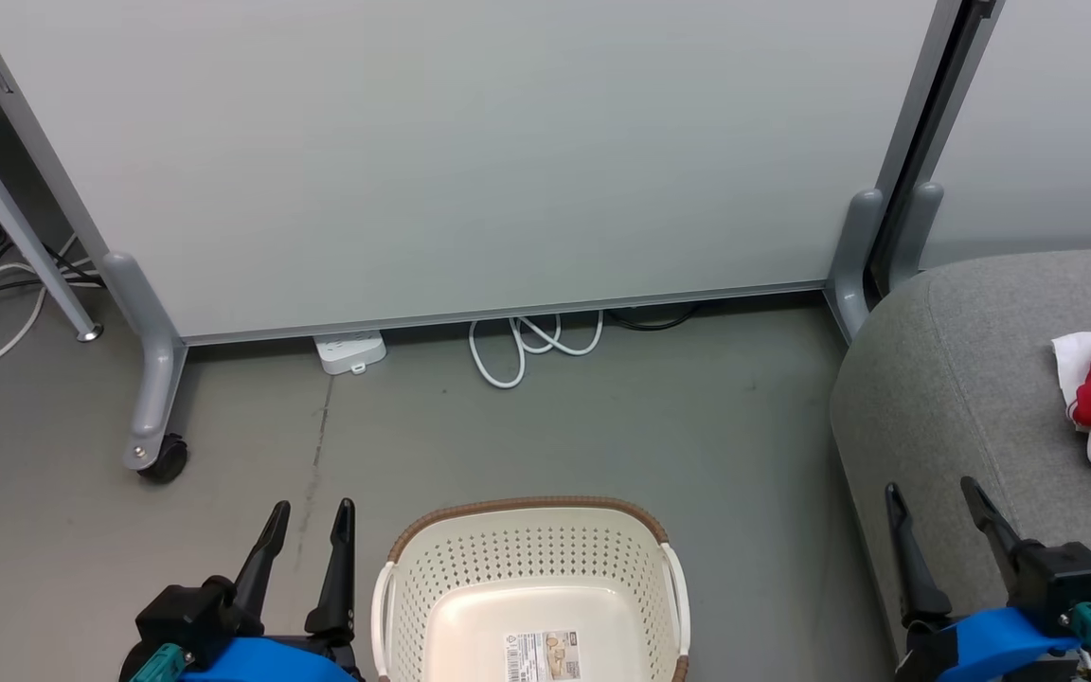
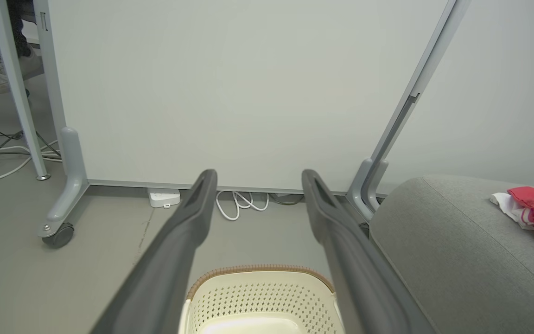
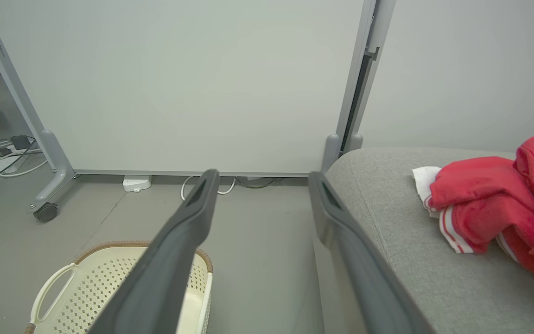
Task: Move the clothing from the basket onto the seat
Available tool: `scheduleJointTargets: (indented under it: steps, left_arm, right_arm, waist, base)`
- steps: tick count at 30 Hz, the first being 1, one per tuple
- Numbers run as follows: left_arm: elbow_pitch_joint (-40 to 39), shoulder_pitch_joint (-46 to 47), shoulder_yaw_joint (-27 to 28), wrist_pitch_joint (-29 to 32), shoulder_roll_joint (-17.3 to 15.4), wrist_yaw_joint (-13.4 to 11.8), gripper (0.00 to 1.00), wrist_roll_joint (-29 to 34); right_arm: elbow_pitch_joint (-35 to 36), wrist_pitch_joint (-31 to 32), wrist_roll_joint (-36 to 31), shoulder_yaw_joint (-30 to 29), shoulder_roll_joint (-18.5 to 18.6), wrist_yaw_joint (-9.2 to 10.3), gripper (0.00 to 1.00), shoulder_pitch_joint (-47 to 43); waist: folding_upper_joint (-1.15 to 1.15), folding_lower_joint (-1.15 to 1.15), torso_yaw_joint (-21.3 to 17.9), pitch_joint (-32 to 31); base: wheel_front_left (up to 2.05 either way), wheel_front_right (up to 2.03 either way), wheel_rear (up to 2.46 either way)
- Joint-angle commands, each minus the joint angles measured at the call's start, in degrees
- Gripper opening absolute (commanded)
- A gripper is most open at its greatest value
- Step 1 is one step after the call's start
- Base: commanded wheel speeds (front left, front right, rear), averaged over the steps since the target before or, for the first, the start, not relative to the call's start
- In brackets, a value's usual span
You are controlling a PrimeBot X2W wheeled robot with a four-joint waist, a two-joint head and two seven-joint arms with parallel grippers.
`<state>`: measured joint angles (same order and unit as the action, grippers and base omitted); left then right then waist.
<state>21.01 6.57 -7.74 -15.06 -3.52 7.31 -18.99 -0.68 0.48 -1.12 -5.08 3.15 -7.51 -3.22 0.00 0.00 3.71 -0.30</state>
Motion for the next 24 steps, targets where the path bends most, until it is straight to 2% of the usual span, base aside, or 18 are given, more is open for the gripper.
scheduleJointTargets:
  steps: [1, 8, 9, 17, 24]
  left_arm:
    - [0.1, -0.3, -0.1, -0.2, -0.2, 0.2, 1.0, 0.2]
    - [0.3, -0.4, -0.4, -0.2, -0.3, 0.2, 1.0, -0.4]
    - [0.3, 0.0, -0.3, 0.0, 0.0, 0.0, 0.0, -0.2]
    - [4.1, -2.6, -0.2, 0.5, 0.8, 0.0, 0.0, -0.6]
    - [3.0, -2.3, 1.2, 2.5, 0.8, 0.0, 0.0, -7.7]
  right_arm:
    - [0.2, -0.2, 0.0, -0.1, -0.3, 0.04, 1.0, -0.1]
    - [-0.1, -0.3, 0.8, -0.3, -0.3, 0.04, 1.0, -0.4]
    - [-0.2, -0.1, 0.6, -0.3, -0.1, 0.0, 0.0, -0.2]
    - [-4.9, 0.2, 1.3, -0.3, -0.4, -0.04, 0.0, -0.5]
    - [-5.9, 0.9, 10.2, -0.7, -0.4, -0.04, 0.0, 0.6]
  waist:
    - [0.0, 0.0, 0.1, 0.0]
    - [0.0, 0.0, 0.2, 0.2]
    - [0.0, 0.0, 0.2, 0.2]
    - [0.0, 0.01, 0.1, 0.2]
    - [0.0, 0.01, -0.1, 0.2]
  base:
    - [0.0, 0.0, 0.0]
    - [0.0, 0.0, 0.0]
    - [0.0, 0.0, 0.0]
    - [0.0, 0.0, 0.0]
    - [0.0, 0.0, 0.0]
